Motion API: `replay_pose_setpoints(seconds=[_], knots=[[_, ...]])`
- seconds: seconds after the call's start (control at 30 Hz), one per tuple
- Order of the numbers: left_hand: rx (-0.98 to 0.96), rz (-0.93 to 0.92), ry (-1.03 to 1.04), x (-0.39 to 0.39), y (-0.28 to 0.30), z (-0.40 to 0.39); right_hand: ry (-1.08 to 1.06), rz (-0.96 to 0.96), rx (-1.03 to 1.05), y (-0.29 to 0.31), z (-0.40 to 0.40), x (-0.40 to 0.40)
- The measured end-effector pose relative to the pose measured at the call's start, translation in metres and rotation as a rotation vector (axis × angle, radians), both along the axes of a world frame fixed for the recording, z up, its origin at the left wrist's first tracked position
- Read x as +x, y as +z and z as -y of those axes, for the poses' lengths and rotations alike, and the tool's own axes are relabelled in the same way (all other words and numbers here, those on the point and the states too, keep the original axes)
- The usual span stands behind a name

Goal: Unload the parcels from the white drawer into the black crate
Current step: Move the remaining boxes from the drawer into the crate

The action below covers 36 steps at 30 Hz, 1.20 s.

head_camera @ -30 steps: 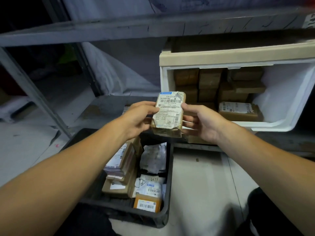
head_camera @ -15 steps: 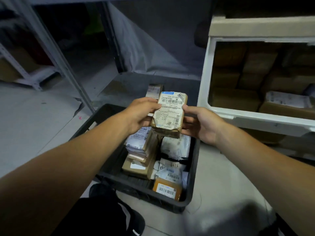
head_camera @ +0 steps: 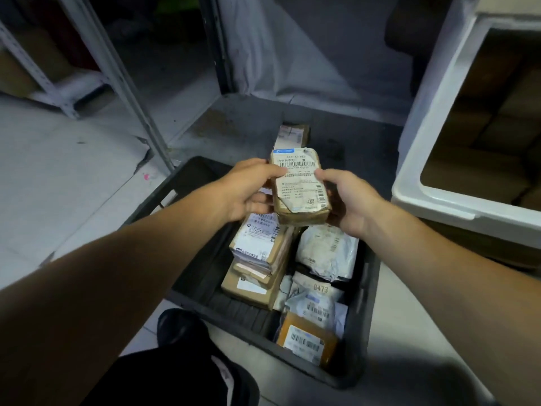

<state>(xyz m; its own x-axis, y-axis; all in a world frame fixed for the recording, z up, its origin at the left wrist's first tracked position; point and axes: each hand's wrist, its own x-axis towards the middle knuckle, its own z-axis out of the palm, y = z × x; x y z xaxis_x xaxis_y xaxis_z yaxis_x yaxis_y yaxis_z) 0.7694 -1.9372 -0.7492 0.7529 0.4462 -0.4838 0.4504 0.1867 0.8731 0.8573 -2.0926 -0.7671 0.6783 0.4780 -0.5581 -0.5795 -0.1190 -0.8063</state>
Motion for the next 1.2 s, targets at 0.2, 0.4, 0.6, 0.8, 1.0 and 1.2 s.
replay_pose_setpoints(seconds=[0.2, 0.4, 0.6, 0.8, 1.0, 1.2], knots=[[0.001, -0.026, -0.009, 0.015, -0.013, -0.022, 0.013, -0.039, 0.01, -0.012, -0.023, 0.02], [-0.246, 0.091, 0.213, 0.022, -0.032, -0.038, -0.063, -0.052, 0.086, -0.028, -0.032, 0.032], [-0.134, 0.007, 0.16, 0.022, -0.044, -0.056, -0.221, -0.021, 0.092, -0.036, -0.041, 0.036], [0.208, -0.071, 0.146, 0.026, -0.055, -0.067, -0.222, -0.008, 0.021, -0.049, -0.051, 0.041], [0.341, -0.185, 0.046, 0.028, -0.075, -0.066, -0.141, 0.026, -0.163, -0.072, -0.054, 0.037], [0.341, -0.212, 0.025, 0.03, -0.072, -0.059, -0.085, 0.022, -0.186, -0.075, -0.051, 0.037]])
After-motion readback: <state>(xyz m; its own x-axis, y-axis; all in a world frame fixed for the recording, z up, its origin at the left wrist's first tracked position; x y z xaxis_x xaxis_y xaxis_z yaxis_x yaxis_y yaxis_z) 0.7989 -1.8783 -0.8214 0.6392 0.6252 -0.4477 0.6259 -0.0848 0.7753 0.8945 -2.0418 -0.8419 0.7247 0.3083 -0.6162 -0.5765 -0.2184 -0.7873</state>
